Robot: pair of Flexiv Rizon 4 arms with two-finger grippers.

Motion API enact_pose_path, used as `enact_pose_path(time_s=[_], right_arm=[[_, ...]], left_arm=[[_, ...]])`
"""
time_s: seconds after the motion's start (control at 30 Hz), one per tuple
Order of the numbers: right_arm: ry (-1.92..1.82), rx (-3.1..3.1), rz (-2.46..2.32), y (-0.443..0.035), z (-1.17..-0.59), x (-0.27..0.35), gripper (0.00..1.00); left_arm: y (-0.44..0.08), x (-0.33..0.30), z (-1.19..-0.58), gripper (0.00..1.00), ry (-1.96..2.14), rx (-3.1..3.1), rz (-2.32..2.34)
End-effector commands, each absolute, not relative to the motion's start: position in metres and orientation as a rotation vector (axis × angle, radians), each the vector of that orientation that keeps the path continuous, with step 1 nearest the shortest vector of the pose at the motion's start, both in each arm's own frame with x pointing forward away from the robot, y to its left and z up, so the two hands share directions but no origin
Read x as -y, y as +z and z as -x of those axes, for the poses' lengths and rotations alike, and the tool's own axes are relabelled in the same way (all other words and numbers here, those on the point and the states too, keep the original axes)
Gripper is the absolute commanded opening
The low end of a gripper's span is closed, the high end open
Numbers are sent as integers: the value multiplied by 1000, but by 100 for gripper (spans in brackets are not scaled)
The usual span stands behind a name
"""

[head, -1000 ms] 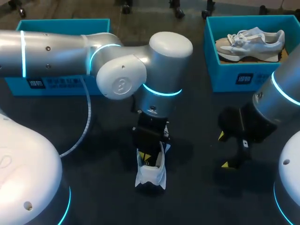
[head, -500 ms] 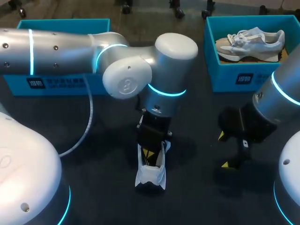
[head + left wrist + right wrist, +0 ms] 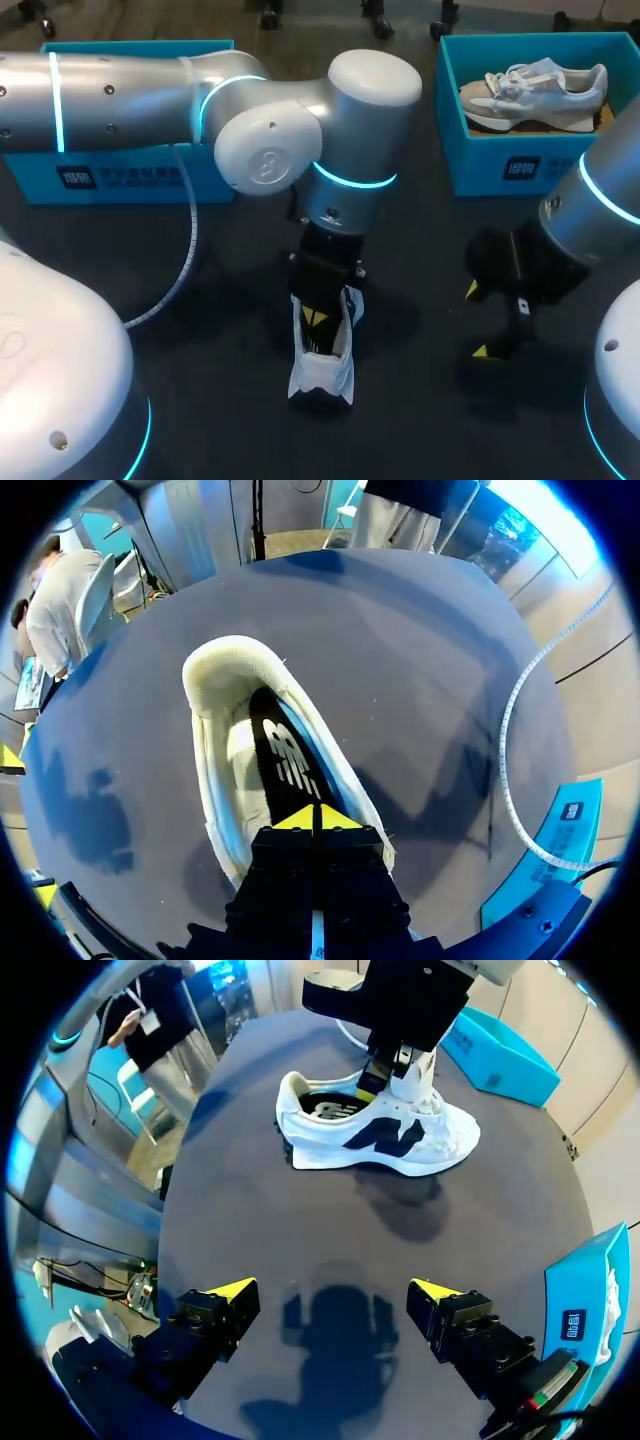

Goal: Take the shoe out of the shoebox, open the shoe tongue, remove and reinsert the insole, then place the shoe into the shoebox

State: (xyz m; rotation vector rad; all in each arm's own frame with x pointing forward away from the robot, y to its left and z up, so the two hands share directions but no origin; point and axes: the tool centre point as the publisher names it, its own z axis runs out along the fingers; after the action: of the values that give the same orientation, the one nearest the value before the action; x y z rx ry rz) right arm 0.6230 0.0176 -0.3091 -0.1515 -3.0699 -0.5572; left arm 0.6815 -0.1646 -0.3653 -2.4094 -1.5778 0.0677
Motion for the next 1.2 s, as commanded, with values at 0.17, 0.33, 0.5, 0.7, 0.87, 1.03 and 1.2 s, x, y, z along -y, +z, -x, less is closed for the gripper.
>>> enact_pose_path(time_s=[0.17, 0.33, 0.5, 0.7, 0.87, 1.03, 1.2], right_arm=[[-555, 3073, 152, -310, -622, -18, 100], [-555, 3073, 152, -310, -622, -18, 100], [-555, 3073, 152, -310, -622, -18, 100], [-555, 3073, 152, -310, -622, -18, 100], [-555, 3073, 152, -310, -622, -18, 100], [-555, 3073, 152, -310, -622, -18, 100], [-555, 3073, 152, -310, -622, -18, 100]], left_arm=[[-372, 177, -675, 0, -2, 1582, 2443], [-381, 179, -673, 0, -38, 1630, 2420], [-384, 174, -670, 0, -52, 1662, 2404], [-380, 156, -668, 0, -44, 1706, 2401], [-396, 152, -665, 0, -29, 1724, 2390], [-420, 161, -667, 0, 13, 1751, 2389], [-429, 168, -669, 0, 38, 1785, 2381]])
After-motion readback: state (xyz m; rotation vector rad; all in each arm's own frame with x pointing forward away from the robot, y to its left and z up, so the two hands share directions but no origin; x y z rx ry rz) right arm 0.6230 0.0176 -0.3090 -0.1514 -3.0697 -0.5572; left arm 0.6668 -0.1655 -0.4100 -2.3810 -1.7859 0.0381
